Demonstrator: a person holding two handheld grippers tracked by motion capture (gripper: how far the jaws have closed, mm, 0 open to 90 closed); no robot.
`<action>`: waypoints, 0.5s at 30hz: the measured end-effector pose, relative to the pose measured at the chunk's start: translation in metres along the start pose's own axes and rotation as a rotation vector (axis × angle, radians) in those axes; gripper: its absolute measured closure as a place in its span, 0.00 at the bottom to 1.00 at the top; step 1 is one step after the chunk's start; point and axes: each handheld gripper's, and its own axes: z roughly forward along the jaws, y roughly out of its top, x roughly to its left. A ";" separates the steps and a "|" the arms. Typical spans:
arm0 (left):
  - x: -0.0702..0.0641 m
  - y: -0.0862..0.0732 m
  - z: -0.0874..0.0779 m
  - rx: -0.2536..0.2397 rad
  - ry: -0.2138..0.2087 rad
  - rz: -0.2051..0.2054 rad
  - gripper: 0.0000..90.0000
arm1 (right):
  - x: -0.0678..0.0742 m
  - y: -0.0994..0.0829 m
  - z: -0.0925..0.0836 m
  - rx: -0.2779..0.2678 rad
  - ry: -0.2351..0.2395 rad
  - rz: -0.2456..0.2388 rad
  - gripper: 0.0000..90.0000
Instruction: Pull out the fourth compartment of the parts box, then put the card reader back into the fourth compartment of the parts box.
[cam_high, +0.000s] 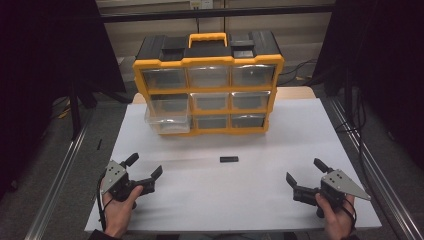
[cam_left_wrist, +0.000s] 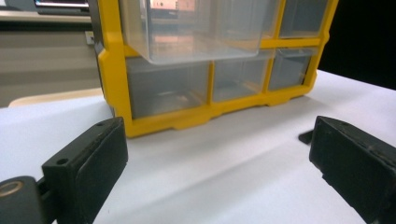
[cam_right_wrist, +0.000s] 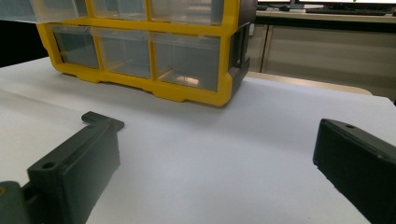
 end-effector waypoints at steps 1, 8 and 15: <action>0.000 0.000 -0.001 0.006 -0.007 0.009 0.05 | 0.000 0.000 0.000 0.001 0.000 0.000 0.00; -0.003 0.002 -0.005 0.009 -0.019 0.007 0.05 | -0.001 -0.001 0.000 0.000 0.002 0.004 0.00; 0.000 0.005 -0.002 0.025 -0.072 -0.003 0.06 | -0.003 0.000 0.000 -0.003 -0.002 0.010 0.00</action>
